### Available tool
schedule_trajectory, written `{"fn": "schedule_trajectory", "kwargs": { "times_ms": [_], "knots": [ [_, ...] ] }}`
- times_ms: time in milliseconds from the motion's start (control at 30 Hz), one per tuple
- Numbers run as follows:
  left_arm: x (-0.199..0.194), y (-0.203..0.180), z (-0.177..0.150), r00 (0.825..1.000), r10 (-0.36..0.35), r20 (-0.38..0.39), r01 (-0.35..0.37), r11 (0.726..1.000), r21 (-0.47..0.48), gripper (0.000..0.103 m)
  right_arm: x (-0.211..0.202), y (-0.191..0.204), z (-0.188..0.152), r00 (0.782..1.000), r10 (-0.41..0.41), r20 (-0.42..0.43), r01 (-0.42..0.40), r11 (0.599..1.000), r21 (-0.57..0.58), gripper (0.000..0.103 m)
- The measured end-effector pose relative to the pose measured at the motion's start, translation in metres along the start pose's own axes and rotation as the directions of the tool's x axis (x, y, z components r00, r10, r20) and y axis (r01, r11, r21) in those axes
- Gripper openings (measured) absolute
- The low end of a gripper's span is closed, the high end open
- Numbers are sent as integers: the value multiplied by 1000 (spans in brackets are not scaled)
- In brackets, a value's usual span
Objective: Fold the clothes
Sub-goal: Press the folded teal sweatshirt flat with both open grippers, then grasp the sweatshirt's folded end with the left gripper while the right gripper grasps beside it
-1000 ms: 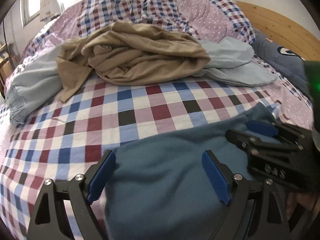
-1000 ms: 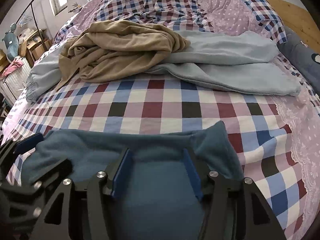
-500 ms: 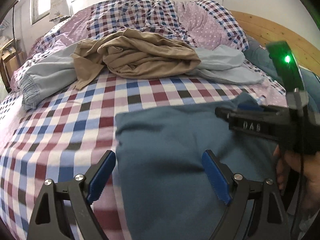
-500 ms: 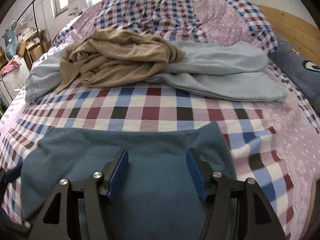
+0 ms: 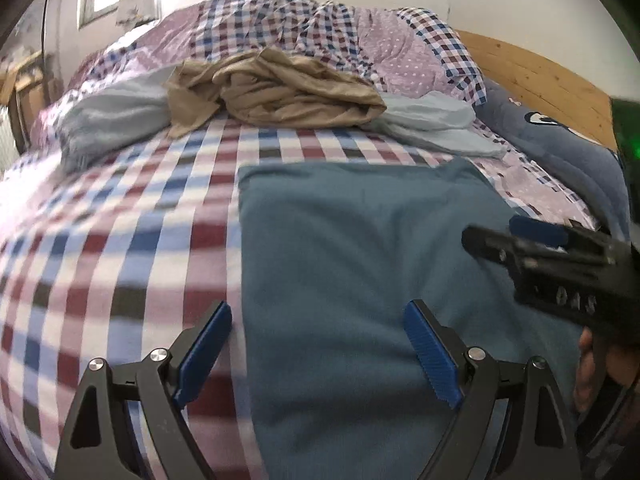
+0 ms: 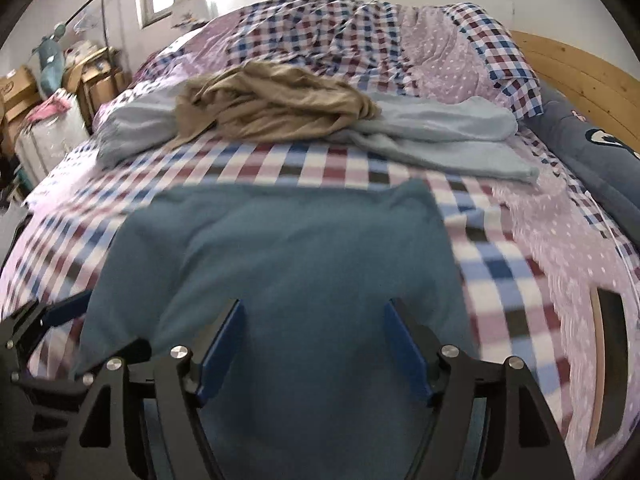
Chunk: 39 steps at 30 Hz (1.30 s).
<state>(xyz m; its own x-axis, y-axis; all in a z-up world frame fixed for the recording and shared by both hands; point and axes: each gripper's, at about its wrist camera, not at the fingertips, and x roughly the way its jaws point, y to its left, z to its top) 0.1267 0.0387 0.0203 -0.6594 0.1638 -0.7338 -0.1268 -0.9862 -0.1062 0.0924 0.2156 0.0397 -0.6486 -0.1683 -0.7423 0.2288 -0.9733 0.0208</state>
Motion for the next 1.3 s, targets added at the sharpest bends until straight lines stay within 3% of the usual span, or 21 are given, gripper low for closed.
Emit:
{"fn": "schedule_trajectory", "kwargs": {
  "times_ms": [267,500,733,900,1033,1133,1200,1300],
  "knots": [
    [-30,-18,-42,999,23,-34,-20,997,77,91,-31,18,-43,1000,-6,-28,5,1000,-10,76],
    [-52,-20,-67,997,-12,-77,16,998,59,91,-54,34,-82,999,-7,-52,5,999,-33,77],
    [-64,-34,-89,992,26,-124,-8,989,145,92,-70,38,-106,996,-7,-91,5,1000,-20,79],
    [-65,-37,-103,983,1,-185,27,988,152,93,-78,38,-119,992,-1,-124,-1,1000,-20,80],
    [-64,-27,-107,970,-68,-234,87,994,68,93,-84,38,-129,989,3,-150,-6,1000,-20,80],
    [-66,-12,-108,958,-158,-240,154,987,-38,93,-92,29,-131,989,7,-145,-4,1000,24,80],
    [-69,0,-107,946,-224,-234,201,972,-119,93,-99,20,-128,993,19,-117,-11,998,70,80],
    [-70,19,-109,913,-349,-212,288,919,-271,93,-108,6,-124,997,36,-69,-26,989,143,80]
  ]
}}
